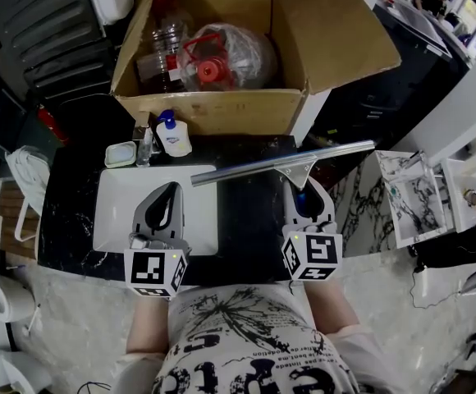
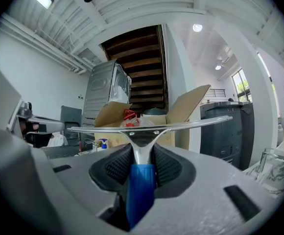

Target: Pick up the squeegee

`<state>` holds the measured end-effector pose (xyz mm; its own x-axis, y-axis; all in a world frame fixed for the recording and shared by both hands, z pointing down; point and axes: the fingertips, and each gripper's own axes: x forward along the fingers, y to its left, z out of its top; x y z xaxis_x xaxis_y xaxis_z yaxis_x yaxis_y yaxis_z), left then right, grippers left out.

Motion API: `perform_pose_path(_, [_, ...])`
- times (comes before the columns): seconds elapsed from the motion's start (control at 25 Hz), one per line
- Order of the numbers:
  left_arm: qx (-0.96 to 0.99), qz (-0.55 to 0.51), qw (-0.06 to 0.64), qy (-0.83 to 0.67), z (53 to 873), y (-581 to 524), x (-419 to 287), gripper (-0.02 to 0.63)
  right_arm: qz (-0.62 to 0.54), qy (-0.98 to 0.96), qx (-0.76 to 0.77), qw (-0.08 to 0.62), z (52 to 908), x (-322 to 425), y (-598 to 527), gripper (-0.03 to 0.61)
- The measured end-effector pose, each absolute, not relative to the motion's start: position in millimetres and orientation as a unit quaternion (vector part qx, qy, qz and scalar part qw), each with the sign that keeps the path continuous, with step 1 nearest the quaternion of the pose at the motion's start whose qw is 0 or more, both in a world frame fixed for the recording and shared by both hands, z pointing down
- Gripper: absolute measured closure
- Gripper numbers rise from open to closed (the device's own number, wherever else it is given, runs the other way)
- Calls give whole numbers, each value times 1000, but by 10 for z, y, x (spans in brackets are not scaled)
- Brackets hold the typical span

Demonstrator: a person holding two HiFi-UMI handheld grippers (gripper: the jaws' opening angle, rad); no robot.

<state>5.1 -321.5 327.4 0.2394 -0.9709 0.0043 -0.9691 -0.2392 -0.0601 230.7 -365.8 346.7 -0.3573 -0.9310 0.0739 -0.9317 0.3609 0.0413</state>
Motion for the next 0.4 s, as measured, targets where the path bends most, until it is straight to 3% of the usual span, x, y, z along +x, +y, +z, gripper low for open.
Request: perform_pose_path(0.4, [-787,-18,24,616,3247,-3250,39,601,11,-821,569,46,3527,2273,-3700,463])
